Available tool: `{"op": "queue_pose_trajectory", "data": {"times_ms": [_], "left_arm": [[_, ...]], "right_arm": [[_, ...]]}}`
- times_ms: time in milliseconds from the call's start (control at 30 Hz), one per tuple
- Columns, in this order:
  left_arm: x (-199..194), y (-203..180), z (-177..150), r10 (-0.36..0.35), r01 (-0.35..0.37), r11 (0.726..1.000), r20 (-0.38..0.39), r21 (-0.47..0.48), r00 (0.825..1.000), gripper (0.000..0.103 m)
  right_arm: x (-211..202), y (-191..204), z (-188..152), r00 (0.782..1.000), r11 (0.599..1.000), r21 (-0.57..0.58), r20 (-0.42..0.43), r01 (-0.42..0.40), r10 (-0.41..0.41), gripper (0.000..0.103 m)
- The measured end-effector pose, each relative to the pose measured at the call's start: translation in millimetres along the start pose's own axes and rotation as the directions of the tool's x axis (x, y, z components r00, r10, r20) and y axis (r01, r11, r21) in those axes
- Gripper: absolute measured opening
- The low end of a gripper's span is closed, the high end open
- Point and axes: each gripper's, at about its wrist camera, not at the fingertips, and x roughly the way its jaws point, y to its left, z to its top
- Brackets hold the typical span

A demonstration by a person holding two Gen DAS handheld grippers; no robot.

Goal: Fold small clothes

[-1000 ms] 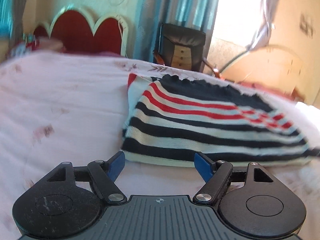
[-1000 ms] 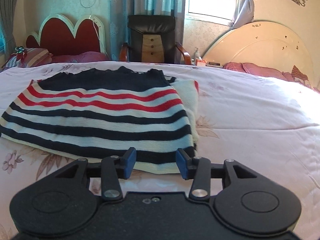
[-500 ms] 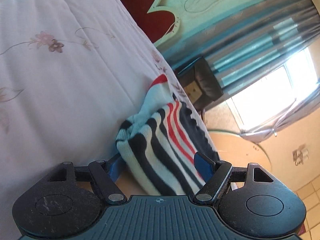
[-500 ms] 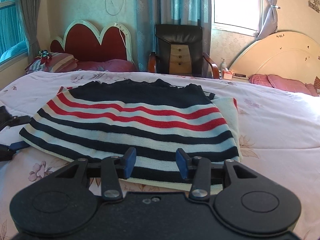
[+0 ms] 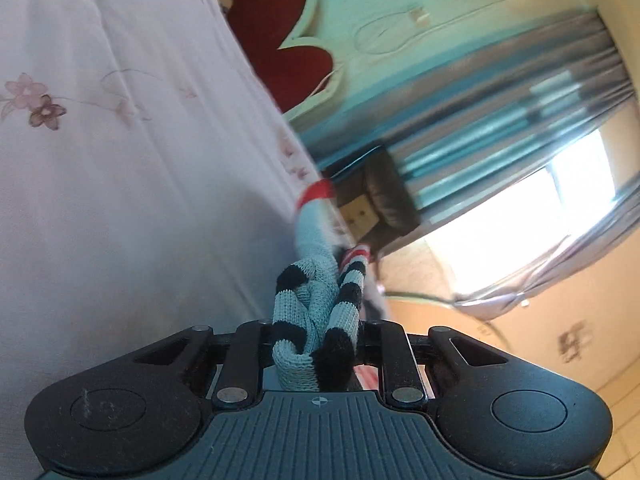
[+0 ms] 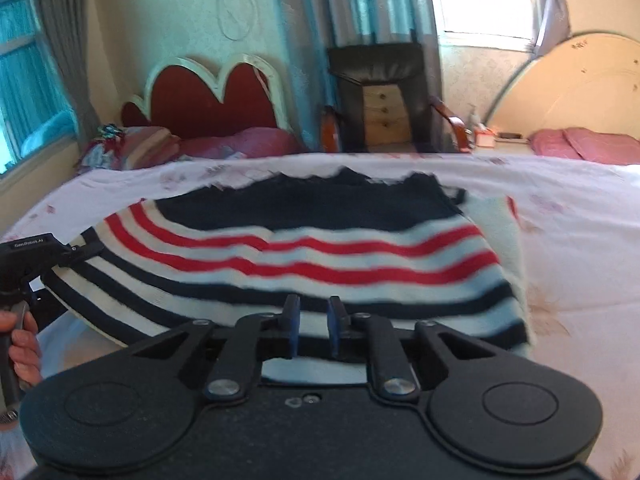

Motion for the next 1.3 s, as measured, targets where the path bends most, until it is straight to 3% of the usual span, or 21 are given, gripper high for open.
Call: {"op": "queue_pose_trajectory", "data": {"times_ms": [67,100,267,433,500,667,833,967,1067,1133,1233,1300], "left_arm": [[8.9,17.4,-0.9,0.029,-0.031,0.997,-0.029,-0.067,0.999,0.02],[10.4,20.7,-1.4,0.011,-0.013,0.997,-0.028,-0.075,1.0,0.02],[18.2,17.1,-1.7,0.008,-0.01,0.998,-0.038,-0.064,0.999,0.021],[18.3,19.7,-0.3,-0.022,0.019,0.996,-0.041,-0.087,0.999,0.021],[17.2,18.3,1.4,-0.042,0.039,0.995,-0.035,-0.088,0.999,0.021],[20.3,17.4,1.9,-0.036,0.03,0.992,-0.042,-0.124,0.998,0.021],[16.3,-18.0,8.7,-0.116,0.114,0.992,-0.034,-0.06,0.993,0.021],[21.0,-44.3,10.0,-0.113,0.116,0.992,-0.064,0.046,0.991,0.021],[21.0,-60.7,12.3,-0.109,0.113,0.993,-0.078,0.046,0.991,0.021],[19.0,-91.4,8.6,-0.15,0.16,0.979,-0.083,0.125,0.985,0.021],[28.7,-139.8,-7.7,-0.175,0.207,0.955,-0.157,0.214,0.972,0.021],[40.1,-166.6,-26.0,-0.178,0.232,0.934,-0.209,0.271,0.962,0.021]], "right_arm": [[9.2,11.0,8.3,1.0,0.999,-0.03,0.005,-0.011,0.011,0.014],[16.7,15.3,11.9,1.0,0.999,-0.033,-0.001,-0.026,0.026,0.013],[49.9,33.5,22.8,0.998,0.996,-0.06,-0.026,-0.063,0.062,0.008],[90.1,47.4,4.9,0.992,0.98,-0.198,-0.126,0.003,-0.029,0.0],[87.8,55.0,-4.5,0.995,0.961,-0.274,-0.081,0.034,-0.058,0.0],[84.5,58.3,-9.3,0.995,0.963,-0.262,-0.065,0.061,-0.08,0.0],[84.7,52.5,-7.8,0.995,0.968,-0.244,-0.066,0.051,-0.069,0.0],[88.1,46.5,-1.2,0.996,0.983,-0.181,-0.077,0.032,-0.046,0.0],[88.3,37.6,2.3,0.996,0.993,-0.117,-0.089,0.006,-0.016,0.0],[88.3,32.7,3.7,0.996,0.996,-0.086,-0.093,-0.01,0.002,0.0],[87.9,24.8,5.0,0.995,0.999,-0.03,-0.096,-0.037,0.034,0.0],[82.3,9.5,8.5,0.991,0.993,0.084,-0.099,-0.08,0.088,0.0]]}}
